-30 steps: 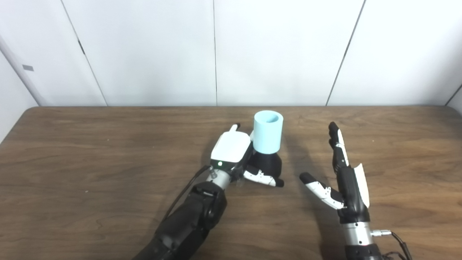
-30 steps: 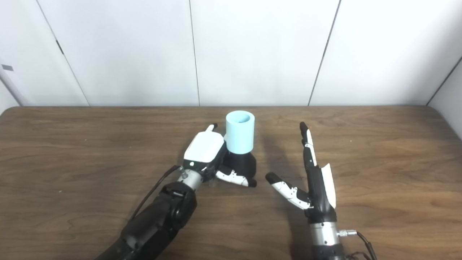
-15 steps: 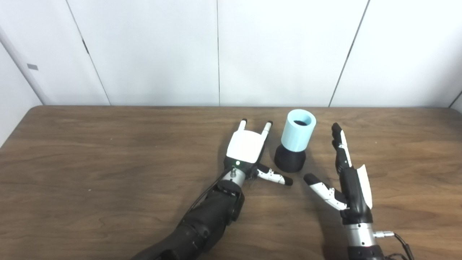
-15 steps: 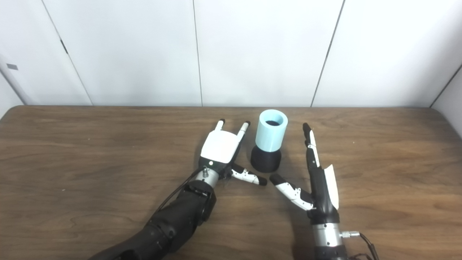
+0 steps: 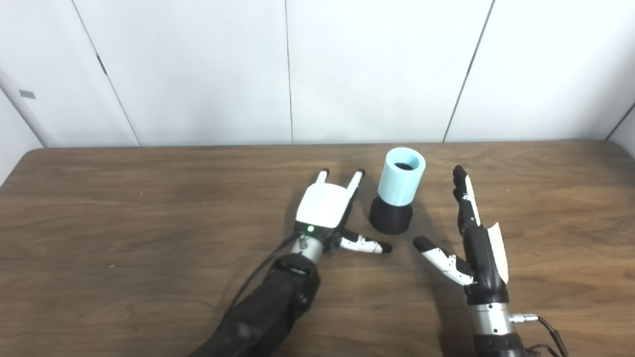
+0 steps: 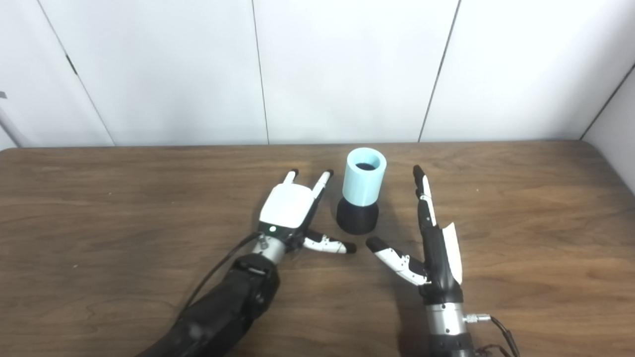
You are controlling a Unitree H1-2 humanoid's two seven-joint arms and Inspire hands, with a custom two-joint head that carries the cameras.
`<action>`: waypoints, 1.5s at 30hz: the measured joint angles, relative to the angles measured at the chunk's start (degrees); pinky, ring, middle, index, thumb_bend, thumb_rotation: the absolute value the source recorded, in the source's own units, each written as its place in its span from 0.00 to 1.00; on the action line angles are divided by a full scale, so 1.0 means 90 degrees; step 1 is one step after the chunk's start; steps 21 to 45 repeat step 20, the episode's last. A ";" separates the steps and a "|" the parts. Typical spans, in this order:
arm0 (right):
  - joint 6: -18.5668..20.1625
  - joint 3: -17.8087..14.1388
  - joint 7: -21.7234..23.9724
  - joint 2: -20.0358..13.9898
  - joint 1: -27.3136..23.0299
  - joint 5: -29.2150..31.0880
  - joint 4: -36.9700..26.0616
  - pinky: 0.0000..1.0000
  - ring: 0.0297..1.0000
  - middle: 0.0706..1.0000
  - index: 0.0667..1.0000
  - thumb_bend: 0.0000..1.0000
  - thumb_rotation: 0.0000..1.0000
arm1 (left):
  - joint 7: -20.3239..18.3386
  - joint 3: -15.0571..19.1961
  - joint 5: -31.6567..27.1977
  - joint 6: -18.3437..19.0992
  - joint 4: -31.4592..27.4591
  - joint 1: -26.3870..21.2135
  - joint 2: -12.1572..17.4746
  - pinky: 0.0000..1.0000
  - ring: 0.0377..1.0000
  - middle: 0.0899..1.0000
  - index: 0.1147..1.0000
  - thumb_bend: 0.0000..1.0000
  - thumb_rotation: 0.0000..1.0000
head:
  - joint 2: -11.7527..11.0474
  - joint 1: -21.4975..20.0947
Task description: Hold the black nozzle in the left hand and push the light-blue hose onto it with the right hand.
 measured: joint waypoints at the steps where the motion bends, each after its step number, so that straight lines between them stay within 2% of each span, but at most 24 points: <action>1: 0.0000 -0.0001 0.0002 0.0005 -0.0005 0.0000 0.0000 1.00 1.00 1.00 1.00 0.62 0.68 | -0.0313 0.0086 -0.0116 0.0019 -0.0498 0.0199 0.0202 1.00 1.00 1.00 1.00 1.00 0.56 | 0.0000 0.0000; 3: 0.0001 -0.0002 0.0002 0.0016 -0.0017 -0.0014 0.0000 1.00 1.00 1.00 1.00 0.63 0.71 | -0.0966 0.0398 -0.0424 0.0100 -0.1694 0.0780 0.0720 1.00 1.00 1.00 1.00 0.98 0.74 | -0.0019 0.0000; 4: -0.0001 -0.0011 0.0001 0.0030 -0.0025 -0.0038 0.0002 1.00 1.00 1.00 1.00 0.63 0.71 | -0.1319 0.0654 -0.0630 0.0173 -0.2364 0.1180 0.1043 0.99 1.00 1.00 1.00 0.96 0.78 | -0.0020 0.0000; 5: -0.0011 -0.0035 0.0001 0.0041 -0.0026 -0.0071 0.0004 1.00 1.00 1.00 1.00 0.64 0.72 | -0.1575 0.0937 -0.0850 0.0210 -0.2988 0.1608 0.1380 0.99 1.00 0.99 1.00 0.90 0.83 | -0.0020 0.0000; 6: -0.0016 -0.0084 0.0000 0.0039 -0.0017 -0.0078 0.0006 1.00 1.00 1.00 1.00 0.64 0.72 | -0.1660 0.1202 -0.1028 0.0205 -0.3483 0.2071 0.1710 0.98 1.00 0.99 1.00 0.84 0.86 | -0.0029 -0.0010; 8: -0.0017 -0.0191 -0.0004 -0.0010 0.0032 -0.0075 0.0017 1.00 1.00 1.00 1.00 0.65 0.69 | -0.1616 0.1581 -0.1143 0.0202 -0.4079 0.2615 0.1905 1.00 1.00 1.00 1.00 0.73 0.87 | -0.0029 -0.0010; 10: -0.0035 -0.0205 0.0017 -0.0069 0.0028 -0.0077 0.0081 1.00 1.00 1.00 1.00 0.65 0.69 | -0.1393 0.1829 -0.1129 0.0177 -0.4430 0.3018 0.1780 1.00 1.00 1.00 1.00 0.69 0.83 | -0.0039 0.0000; 12: -0.0063 -0.0222 0.0023 -0.0065 -0.0014 -0.0126 0.0125 1.00 1.00 1.00 1.00 0.63 0.69 | -0.1102 0.2017 -0.1053 0.0120 -0.4558 0.3347 0.1554 1.00 1.00 1.00 1.00 0.65 0.80 | -0.0039 0.0000; 14: -0.0076 -0.0233 0.0023 -0.0036 -0.0030 -0.0150 0.0127 1.00 1.00 1.00 1.00 0.62 0.69 | -0.0913 0.2190 -0.1003 -0.0021 -0.4601 0.3559 0.1466 1.00 1.00 1.00 1.00 0.64 0.79 | -0.0039 0.0000; 18: -0.0080 -0.0232 0.0024 0.0040 -0.0033 -0.0150 0.0091 0.99 1.00 1.00 1.00 0.63 0.70 | -0.0654 0.2517 -0.1042 -0.0260 -0.4766 0.4003 0.1339 1.00 1.00 1.00 1.00 0.59 0.78 | -0.0049 0.0019; 20: -0.0081 -0.0241 0.0025 0.0045 -0.0058 -0.0149 0.0094 0.98 1.00 1.00 1.00 0.62 0.70 | -0.0520 0.2762 -0.1320 -0.0473 -0.4793 0.4209 0.1202 0.98 1.00 1.00 1.00 0.54 0.81 | -0.0059 0.0049; 45: -0.0081 -0.0241 0.0025 0.0045 -0.0058 -0.0149 0.0094 0.98 1.00 1.00 1.00 0.62 0.70 | -0.0520 0.2762 -0.1320 -0.0473 -0.4793 0.4209 0.1202 0.98 1.00 1.00 1.00 0.54 0.81 | -0.0059 0.0049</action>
